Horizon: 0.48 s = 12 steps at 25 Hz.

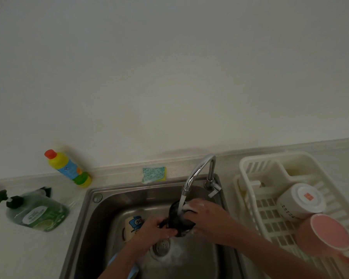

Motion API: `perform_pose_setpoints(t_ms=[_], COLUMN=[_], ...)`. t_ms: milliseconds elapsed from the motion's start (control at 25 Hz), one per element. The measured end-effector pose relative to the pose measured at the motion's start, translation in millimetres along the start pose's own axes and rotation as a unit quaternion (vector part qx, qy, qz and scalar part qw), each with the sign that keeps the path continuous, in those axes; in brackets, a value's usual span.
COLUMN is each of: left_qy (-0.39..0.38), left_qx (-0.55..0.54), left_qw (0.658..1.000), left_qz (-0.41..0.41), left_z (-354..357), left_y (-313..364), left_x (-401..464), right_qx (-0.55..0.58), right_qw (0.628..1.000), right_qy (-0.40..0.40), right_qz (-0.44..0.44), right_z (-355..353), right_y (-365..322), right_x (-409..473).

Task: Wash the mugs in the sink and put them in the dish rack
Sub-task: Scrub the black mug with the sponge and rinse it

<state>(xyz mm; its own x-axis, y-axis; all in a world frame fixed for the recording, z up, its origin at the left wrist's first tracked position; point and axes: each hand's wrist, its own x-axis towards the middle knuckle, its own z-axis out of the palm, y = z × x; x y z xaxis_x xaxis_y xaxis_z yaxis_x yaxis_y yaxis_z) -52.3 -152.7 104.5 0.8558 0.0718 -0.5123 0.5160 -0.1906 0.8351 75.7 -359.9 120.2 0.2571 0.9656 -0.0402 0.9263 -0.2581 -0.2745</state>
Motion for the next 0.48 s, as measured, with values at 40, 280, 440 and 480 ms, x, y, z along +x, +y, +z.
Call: perform_pose_setpoints(t_ms=[40,280,440,480], left_qy=[-0.002,0.047,0.071,0.071], left_qx=[0.003,0.018,0.037,0.047], left_qw=[1.0,0.999,0.997,0.996], left_qz=[-0.001,-0.02,-0.003,0.003], left_z=[0,4,-5,-7], left_y=[0,-3,-7,-4], left_x=[0,3,10,9], right_qx=[0.002,-0.017,-0.042,-0.022], right_qw=[1.0,0.994,0.996,0.996], right_qy=[-0.011,-0.106,-0.073,-0.081], right_qz=[-0.01,-0.013,0.009,0.019], right_z=[-1,7,20,19], right_y=[0,-7,4,5], right_x=[2,18,31,32])
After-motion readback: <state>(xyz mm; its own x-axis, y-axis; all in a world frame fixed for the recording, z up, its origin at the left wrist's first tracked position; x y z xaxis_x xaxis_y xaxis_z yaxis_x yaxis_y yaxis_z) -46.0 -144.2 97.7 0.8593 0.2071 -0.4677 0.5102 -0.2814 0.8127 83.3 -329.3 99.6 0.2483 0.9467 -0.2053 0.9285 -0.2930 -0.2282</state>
